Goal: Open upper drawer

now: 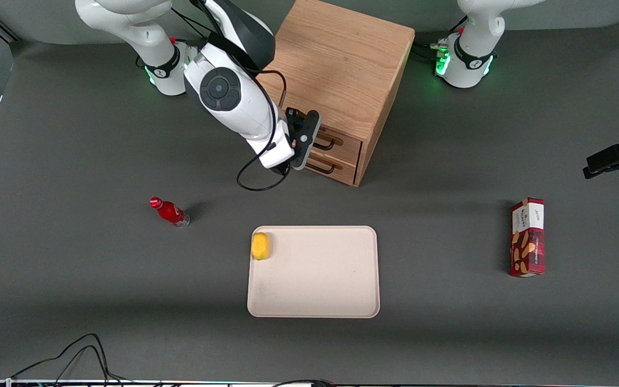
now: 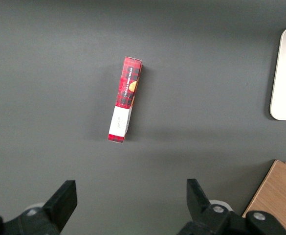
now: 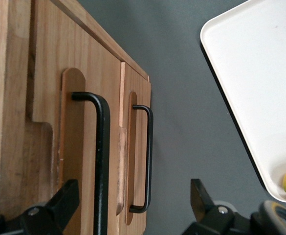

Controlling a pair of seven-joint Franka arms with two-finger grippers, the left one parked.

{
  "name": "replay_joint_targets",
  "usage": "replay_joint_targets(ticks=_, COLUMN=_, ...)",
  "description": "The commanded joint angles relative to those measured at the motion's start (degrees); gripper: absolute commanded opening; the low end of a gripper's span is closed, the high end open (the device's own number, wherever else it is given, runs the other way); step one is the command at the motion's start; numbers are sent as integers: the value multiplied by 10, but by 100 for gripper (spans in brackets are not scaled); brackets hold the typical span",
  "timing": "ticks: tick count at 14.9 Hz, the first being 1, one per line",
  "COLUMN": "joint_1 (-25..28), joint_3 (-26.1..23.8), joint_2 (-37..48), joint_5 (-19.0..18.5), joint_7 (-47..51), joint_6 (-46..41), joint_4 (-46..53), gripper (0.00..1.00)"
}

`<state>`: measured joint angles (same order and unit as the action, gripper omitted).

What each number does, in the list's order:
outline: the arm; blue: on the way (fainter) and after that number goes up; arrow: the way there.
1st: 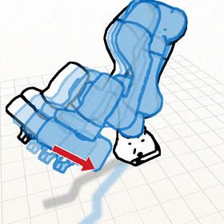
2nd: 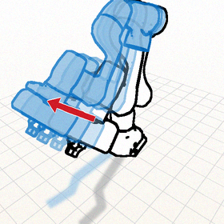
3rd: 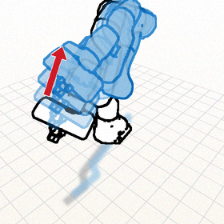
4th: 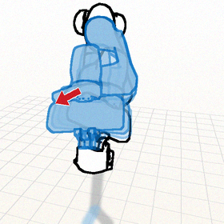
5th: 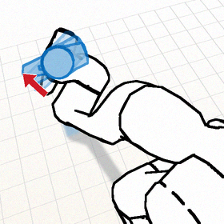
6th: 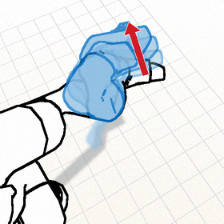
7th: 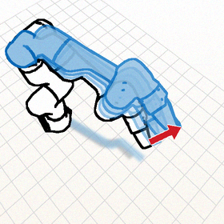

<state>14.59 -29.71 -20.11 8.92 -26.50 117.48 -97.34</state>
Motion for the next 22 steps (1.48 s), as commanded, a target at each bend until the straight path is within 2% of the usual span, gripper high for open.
replay_joint_targets(ticks=1, joint_1=4, joint_3=0, joint_2=-14, joint_5=-10, joint_7=12, joint_6=20, joint_4=-7, gripper=100)
replay_joint_targets(ticks=22, joint_1=-5, joint_3=9, joint_2=-48, joint_5=-50, joint_7=11, joint_6=29, joint_4=34, gripper=100)
